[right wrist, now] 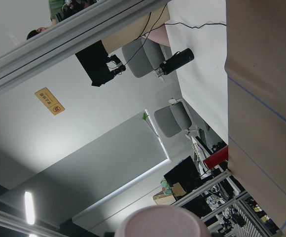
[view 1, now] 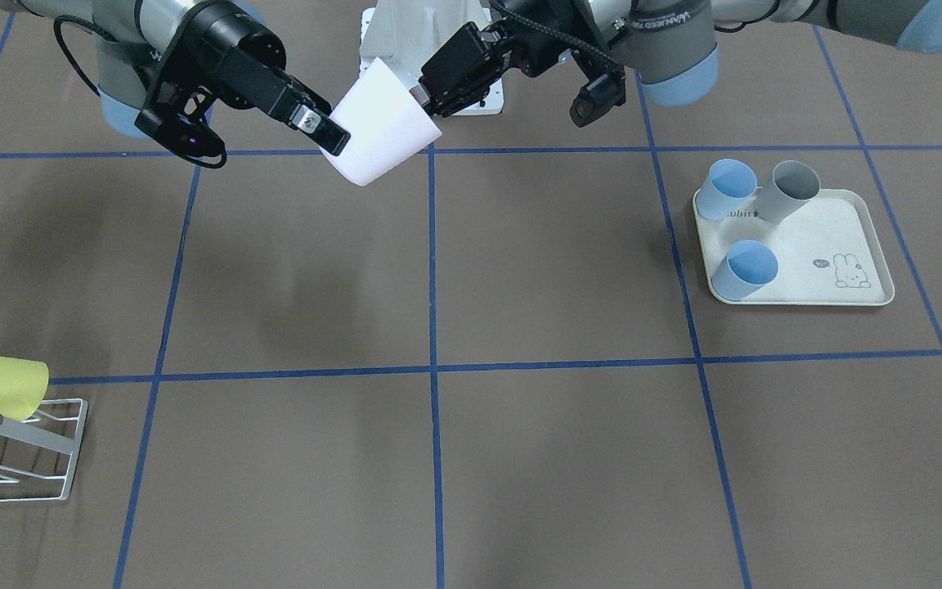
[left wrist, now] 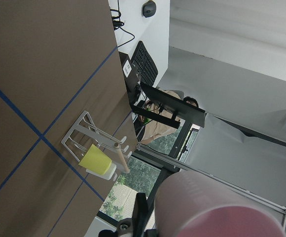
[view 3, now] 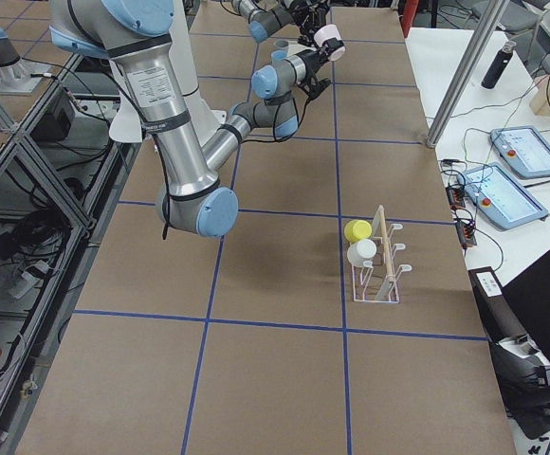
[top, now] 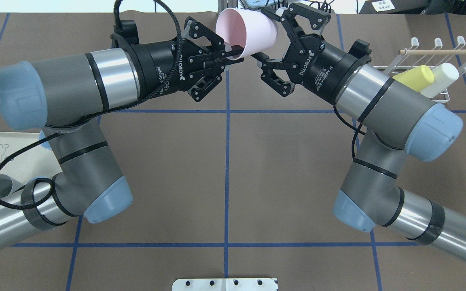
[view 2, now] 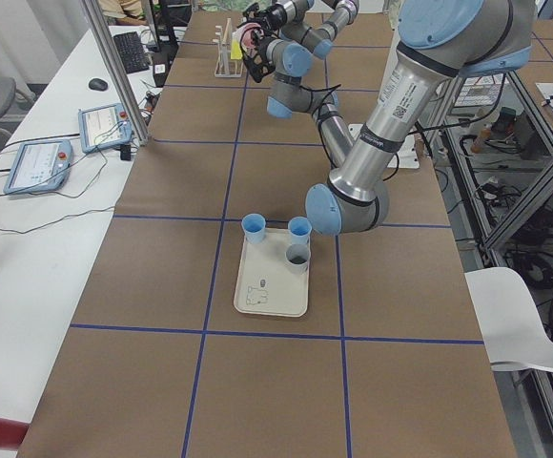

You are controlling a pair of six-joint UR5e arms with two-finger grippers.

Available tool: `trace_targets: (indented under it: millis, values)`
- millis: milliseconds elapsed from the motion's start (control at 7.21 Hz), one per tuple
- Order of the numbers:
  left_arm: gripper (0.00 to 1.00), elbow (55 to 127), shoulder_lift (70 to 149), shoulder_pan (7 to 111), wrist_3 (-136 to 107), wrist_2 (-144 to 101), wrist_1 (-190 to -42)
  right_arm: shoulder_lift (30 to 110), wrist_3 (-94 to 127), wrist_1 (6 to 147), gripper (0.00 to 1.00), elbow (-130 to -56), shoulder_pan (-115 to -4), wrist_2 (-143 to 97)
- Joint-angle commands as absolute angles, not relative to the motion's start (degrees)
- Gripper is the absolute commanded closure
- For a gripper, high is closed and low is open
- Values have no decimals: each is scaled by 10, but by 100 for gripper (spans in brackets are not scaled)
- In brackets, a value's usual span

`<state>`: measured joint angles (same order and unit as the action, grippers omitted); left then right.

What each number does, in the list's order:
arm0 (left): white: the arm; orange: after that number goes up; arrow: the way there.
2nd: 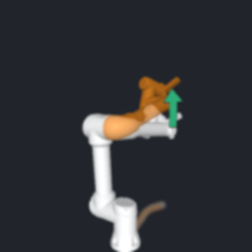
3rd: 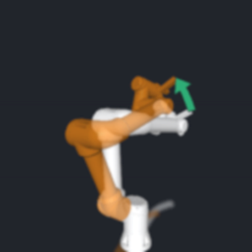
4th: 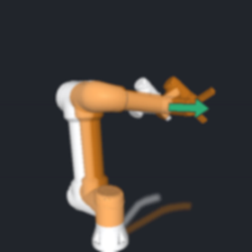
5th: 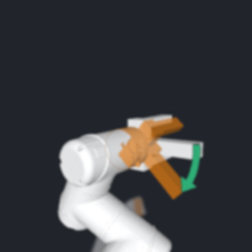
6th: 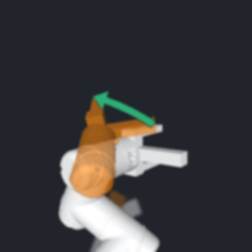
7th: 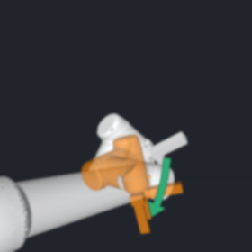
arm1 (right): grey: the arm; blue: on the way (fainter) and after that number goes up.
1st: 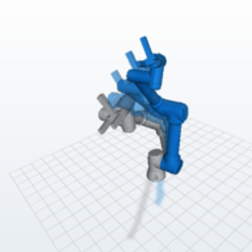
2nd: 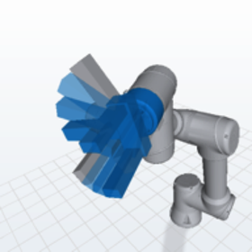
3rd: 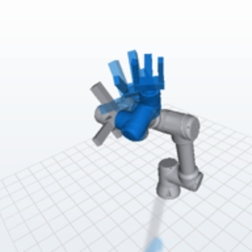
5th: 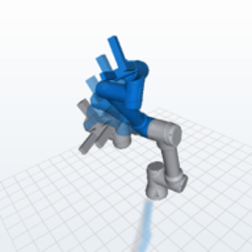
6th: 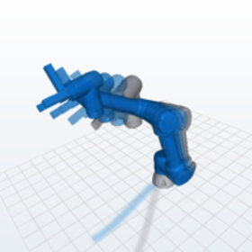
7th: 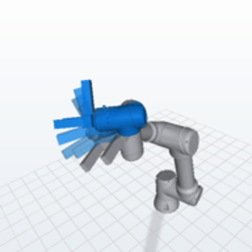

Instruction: Transfer IKEA cup to right arm and place on rack

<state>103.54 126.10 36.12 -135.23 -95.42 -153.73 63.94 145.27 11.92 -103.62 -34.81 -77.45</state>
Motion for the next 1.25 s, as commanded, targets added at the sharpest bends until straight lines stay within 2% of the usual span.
trace_targets:
  millis: [0, 277, 555, 832, 1109]
  values:
    - [0, 1042, 1259, 363, -1349, -955, -1535, 642, 1451, 120, 86, -1037, -349, -776]
    - [1, 1069, 1191, 380, -1293, -955, -1536, 670, 1376, 124, 86, -1046, -360, -776]
    - [1, 1082, 1100, 389, -1077, -983, -1510, 741, 1186, 127, 84, -1048, -364, -773]
    - [1, 1081, 1008, 471, -917, -1046, -1479, 821, 1034, 127, 84, -1047, -408, -774]
    - [2, 1083, 988, 562, -760, -1131, -1340, 884, 903, 129, 84, -1048, -453, -777]
